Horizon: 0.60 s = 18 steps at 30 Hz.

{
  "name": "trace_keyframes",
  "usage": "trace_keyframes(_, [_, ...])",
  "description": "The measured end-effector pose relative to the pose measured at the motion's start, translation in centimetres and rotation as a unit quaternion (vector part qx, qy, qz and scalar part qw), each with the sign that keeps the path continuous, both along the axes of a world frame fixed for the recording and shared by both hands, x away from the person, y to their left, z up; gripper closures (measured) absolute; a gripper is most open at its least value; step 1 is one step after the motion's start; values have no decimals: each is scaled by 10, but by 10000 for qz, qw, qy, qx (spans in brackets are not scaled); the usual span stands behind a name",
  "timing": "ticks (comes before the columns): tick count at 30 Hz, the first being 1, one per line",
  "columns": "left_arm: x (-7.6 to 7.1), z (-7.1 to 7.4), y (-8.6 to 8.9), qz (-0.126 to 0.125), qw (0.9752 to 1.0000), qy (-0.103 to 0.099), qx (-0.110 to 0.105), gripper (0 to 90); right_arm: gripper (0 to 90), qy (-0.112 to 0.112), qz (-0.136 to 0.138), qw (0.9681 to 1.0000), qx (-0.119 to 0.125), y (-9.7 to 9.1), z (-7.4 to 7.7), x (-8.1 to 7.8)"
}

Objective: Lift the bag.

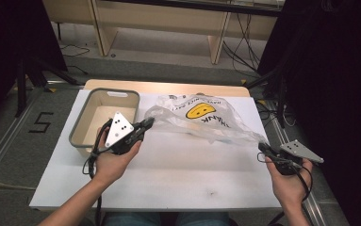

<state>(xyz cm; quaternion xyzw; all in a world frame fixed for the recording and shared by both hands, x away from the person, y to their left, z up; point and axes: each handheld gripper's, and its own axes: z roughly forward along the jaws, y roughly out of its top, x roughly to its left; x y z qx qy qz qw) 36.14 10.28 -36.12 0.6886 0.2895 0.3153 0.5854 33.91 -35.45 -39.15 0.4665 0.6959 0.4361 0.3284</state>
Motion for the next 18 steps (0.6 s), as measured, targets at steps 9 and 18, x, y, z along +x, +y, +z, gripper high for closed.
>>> trace_keyframes(9, [0, 4, -1, 34, 9999, -138, -73, 892, 900, -170, -11, 9998, 35, 1, 5, -1])
trace_keyframes(18, [-1, 13, -1, 47, 9994, -287, -163, 892, 900, -418, -65, 9991, 65, 0, 17, -2])
